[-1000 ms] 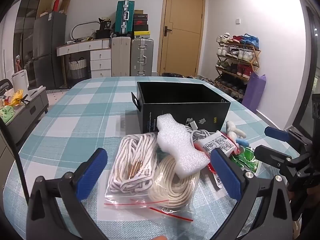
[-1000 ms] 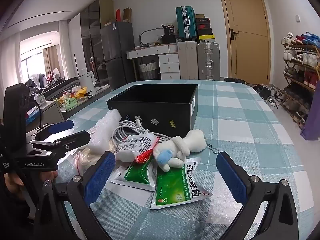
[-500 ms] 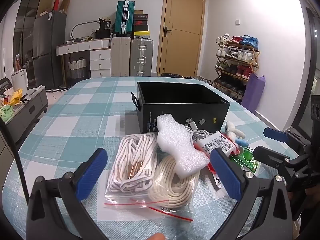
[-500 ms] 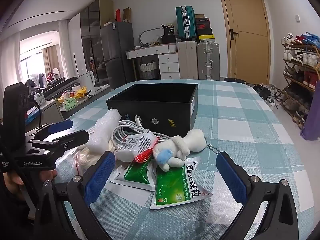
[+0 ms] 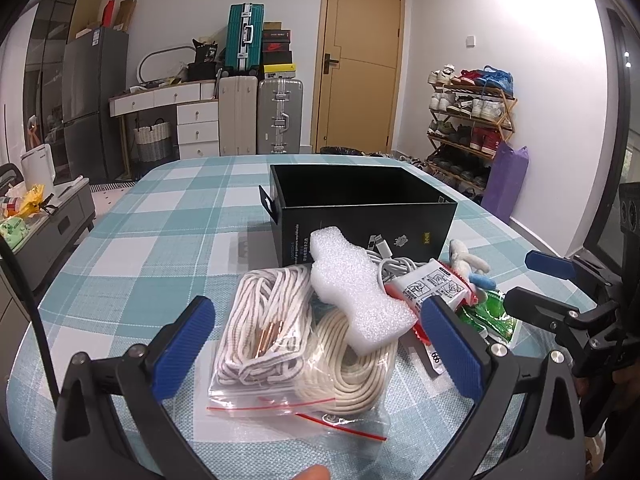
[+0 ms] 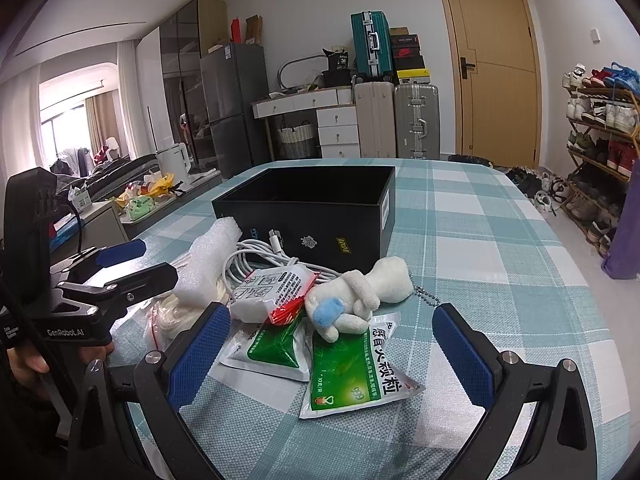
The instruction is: Organize soft objects
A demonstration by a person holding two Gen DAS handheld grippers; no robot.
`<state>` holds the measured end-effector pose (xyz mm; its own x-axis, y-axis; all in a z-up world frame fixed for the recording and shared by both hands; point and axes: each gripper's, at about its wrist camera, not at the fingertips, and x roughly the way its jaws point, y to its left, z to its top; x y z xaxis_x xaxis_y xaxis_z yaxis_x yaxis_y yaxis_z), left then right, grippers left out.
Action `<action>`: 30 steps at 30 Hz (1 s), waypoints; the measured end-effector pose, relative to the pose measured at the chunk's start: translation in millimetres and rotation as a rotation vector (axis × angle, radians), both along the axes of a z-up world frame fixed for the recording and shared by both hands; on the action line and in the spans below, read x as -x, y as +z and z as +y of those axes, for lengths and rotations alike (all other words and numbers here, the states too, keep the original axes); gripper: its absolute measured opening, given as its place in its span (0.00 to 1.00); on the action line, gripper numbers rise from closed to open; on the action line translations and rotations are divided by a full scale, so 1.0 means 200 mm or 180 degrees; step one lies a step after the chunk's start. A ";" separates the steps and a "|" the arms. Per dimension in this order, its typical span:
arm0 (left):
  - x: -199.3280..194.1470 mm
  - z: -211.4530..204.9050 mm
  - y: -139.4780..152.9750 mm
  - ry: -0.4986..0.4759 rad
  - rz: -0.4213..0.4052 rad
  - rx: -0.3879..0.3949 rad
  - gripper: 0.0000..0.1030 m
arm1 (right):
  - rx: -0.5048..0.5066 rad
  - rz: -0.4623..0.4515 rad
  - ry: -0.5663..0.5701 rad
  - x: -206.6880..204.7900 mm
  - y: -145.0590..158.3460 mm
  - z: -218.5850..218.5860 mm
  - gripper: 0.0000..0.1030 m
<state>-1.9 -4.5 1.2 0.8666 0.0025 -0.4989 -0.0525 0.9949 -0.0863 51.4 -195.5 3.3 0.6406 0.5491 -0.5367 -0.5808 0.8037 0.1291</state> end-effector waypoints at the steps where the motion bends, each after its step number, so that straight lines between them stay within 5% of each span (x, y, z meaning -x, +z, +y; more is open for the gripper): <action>1: 0.00 -0.01 0.00 -0.0001 -0.0006 -0.0016 1.00 | 0.0000 0.0001 0.0003 0.00 0.00 0.00 1.00; 30: 0.00 -0.03 -0.01 -0.0011 -0.0006 -0.0065 1.00 | -0.0006 0.0010 0.0011 -0.01 -0.01 0.00 1.00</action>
